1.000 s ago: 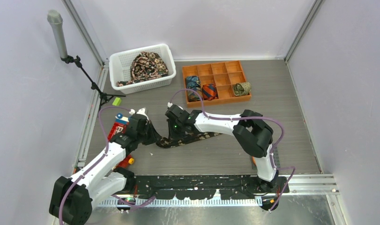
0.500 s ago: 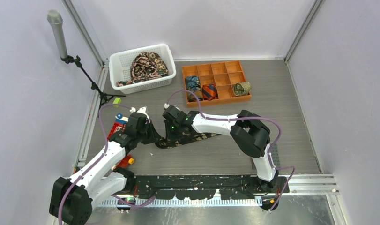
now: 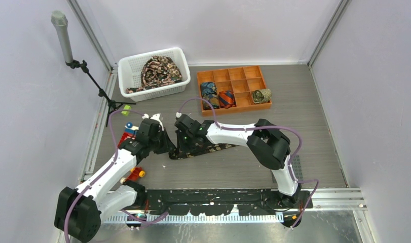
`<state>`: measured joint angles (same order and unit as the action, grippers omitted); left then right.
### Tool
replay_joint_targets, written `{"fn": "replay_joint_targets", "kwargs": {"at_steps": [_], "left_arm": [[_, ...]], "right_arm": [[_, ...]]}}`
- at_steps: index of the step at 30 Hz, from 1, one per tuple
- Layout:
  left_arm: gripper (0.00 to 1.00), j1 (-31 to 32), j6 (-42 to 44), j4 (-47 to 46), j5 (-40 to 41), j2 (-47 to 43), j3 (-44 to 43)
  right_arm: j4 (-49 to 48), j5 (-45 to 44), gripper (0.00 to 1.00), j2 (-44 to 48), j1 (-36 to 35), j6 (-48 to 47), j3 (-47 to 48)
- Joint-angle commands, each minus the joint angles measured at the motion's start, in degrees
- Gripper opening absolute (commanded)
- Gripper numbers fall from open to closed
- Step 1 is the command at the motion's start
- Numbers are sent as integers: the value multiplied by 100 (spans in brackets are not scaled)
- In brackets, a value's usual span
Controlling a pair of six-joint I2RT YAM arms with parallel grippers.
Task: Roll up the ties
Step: Roll the tie at the center of the board.
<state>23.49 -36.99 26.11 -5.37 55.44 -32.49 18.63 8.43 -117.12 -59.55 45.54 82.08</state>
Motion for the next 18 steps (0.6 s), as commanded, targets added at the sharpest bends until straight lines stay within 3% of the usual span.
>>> {"fn": "replay_joint_targets", "kwargs": {"at_steps": [1,18], "left_arm": [[0,-11,61,-90,-307,105,-283],[0,348,-241,-390,-241,756,-313]], "right_arm": [[-412,243,9,-15,-48,120,121],[-542,204,8,-36,-24,99,-73]]}}
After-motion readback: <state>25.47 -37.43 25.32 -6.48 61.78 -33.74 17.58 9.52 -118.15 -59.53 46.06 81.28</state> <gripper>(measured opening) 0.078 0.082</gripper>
